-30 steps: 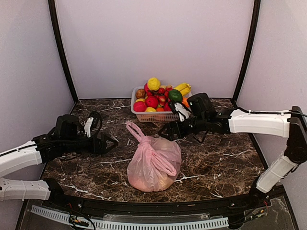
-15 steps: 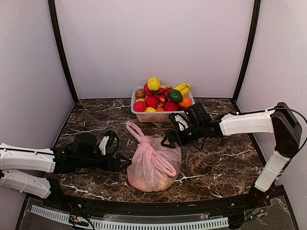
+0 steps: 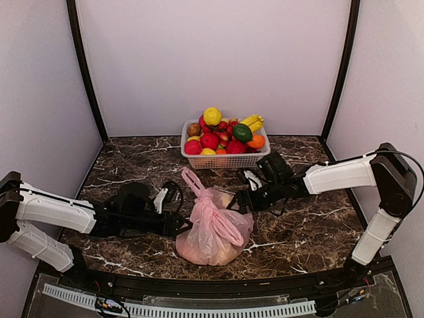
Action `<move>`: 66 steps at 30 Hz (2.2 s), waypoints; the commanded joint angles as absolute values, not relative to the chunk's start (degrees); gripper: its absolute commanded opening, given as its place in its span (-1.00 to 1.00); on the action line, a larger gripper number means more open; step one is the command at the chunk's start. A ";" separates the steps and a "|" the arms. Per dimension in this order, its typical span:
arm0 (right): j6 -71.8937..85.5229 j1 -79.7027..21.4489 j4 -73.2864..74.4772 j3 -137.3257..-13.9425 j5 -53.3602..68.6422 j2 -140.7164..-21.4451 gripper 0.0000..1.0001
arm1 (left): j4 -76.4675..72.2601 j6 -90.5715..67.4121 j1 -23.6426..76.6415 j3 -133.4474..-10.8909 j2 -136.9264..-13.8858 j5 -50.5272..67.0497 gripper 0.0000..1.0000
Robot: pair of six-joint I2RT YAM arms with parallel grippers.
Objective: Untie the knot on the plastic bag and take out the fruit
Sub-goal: Adjust the takeout bag at the center of the board, then untie the bag handles from the takeout bag.
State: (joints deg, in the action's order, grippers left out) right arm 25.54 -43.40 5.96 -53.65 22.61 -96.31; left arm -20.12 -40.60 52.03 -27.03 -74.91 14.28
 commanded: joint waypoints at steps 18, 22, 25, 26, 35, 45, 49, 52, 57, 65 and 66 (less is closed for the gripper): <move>36.37 -49.31 2.41 -40.71 18.16 -80.45 0.43 | -24.92 -35.29 47.08 -40.55 -87.64 15.66 -0.93; 33.16 -49.31 5.52 -43.29 15.53 -78.63 0.53 | -22.91 -34.67 46.28 -40.45 -86.17 16.10 -0.52; 30.69 -49.06 7.65 -45.60 14.03 -77.65 0.72 | -18.08 -32.64 45.65 -39.35 -82.69 13.89 -0.05; 30.01 -48.90 8.02 -46.29 13.76 -77.31 0.77 | -16.86 -32.14 45.59 -39.28 -80.48 13.27 0.04; 23.79 -48.69 9.58 -52.99 14.51 -76.81 0.88 | -5.99 -28.03 45.48 -41.88 -71.39 14.11 0.62; 23.82 -50.16 5.67 -56.36 18.03 -81.93 0.63 | -6.76 -30.68 48.16 -43.25 -75.73 20.14 0.52; 24.96 -51.09 2.85 -57.03 19.63 -84.65 0.52 | -7.63 -31.35 49.25 -43.82 -77.75 20.77 0.39; 25.33 -51.39 1.89 -57.41 20.38 -86.08 0.23 | -8.02 -32.13 49.49 -44.13 -78.95 20.78 0.37; 25.70 -51.57 0.92 -57.32 20.11 -86.79 0.07 | -9.01 -33.27 49.86 -43.75 -79.84 20.31 0.24; 26.27 -51.85 0.26 -58.15 20.23 -88.94 0.05 | -11.00 -34.44 50.09 -44.07 -81.38 20.36 0.15; 26.40 -51.91 0.26 -58.22 20.26 -89.20 0.03 | -11.21 -34.49 50.09 -44.18 -81.56 20.38 0.14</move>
State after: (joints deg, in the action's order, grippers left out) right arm 25.82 -51.13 2.13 -56.69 19.79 -87.92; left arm -9.52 -33.67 49.76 -42.44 -80.90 19.97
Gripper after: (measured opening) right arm 0.526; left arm 0.578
